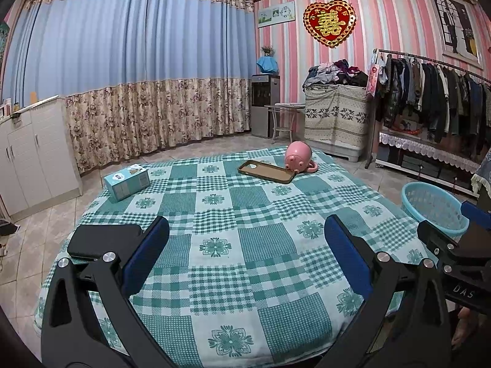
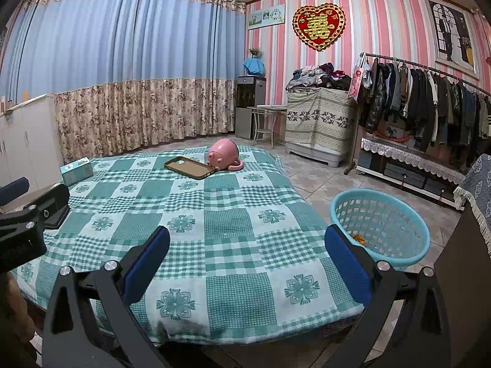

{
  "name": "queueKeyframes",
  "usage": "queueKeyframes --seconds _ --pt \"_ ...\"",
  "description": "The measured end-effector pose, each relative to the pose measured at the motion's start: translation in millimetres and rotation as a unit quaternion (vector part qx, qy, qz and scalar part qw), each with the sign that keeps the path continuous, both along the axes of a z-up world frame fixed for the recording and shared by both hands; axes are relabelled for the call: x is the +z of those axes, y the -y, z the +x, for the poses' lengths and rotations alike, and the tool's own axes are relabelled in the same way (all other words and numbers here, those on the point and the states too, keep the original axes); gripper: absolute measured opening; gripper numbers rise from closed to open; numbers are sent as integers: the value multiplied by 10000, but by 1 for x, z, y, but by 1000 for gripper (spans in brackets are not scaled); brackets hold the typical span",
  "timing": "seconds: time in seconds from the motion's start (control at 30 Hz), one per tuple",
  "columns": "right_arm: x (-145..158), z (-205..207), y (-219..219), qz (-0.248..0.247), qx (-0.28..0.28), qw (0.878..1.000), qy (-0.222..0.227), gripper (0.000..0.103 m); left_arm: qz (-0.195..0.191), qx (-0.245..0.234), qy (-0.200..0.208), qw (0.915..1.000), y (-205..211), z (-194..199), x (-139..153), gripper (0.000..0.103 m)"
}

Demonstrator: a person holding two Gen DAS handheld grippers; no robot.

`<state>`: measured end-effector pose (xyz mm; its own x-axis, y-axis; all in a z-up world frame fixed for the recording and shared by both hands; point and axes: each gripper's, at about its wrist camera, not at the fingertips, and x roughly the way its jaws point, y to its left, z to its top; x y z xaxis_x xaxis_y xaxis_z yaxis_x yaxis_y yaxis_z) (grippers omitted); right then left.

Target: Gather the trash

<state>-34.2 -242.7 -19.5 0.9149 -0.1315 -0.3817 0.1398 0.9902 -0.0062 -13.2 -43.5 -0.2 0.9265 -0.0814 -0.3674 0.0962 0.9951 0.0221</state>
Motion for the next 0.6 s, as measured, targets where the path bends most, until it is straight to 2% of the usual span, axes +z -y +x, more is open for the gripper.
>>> queueKeyframes --seconds 0.6 --pt "0 -1 1 -8 0 10000 -2 99 -7 11 40 10000 0 -1 2 98"
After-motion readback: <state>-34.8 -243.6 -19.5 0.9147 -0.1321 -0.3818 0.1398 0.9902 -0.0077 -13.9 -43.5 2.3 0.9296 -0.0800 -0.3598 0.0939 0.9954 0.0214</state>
